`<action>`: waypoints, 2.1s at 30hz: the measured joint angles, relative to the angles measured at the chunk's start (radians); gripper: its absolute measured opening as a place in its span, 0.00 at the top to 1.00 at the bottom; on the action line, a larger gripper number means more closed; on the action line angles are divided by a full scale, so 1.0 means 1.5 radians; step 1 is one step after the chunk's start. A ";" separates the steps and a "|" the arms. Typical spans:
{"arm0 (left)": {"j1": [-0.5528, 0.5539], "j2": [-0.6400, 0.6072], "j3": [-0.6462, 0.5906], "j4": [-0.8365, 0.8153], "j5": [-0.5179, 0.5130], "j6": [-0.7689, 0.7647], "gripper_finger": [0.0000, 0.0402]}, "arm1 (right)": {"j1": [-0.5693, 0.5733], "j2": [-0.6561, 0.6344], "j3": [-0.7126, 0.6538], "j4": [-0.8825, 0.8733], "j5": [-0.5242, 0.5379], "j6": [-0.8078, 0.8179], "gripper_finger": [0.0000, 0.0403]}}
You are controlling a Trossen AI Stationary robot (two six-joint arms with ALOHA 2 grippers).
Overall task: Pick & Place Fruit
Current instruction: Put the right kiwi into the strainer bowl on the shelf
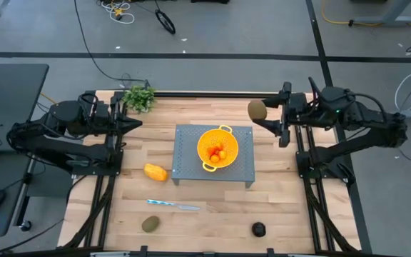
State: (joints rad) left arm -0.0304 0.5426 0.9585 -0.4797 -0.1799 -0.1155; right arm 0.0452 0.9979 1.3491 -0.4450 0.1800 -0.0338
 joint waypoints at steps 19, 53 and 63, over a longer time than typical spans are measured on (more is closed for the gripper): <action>0.000 0.000 0.000 0.000 0.000 -0.001 1.00 | -0.034 0.130 0.000 0.001 -0.051 -0.024 0.35; 0.000 0.000 0.000 0.000 0.000 0.000 1.00 | -0.033 0.295 0.000 -0.014 -0.146 0.002 0.35; 0.000 0.000 0.000 -0.001 0.000 0.000 1.00 | -0.032 0.295 0.000 -0.092 -0.146 0.002 0.35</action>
State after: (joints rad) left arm -0.0307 0.5426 0.9585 -0.4805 -0.1798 -0.1160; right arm -0.0029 1.4403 1.3491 -0.5824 -0.0387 -0.0303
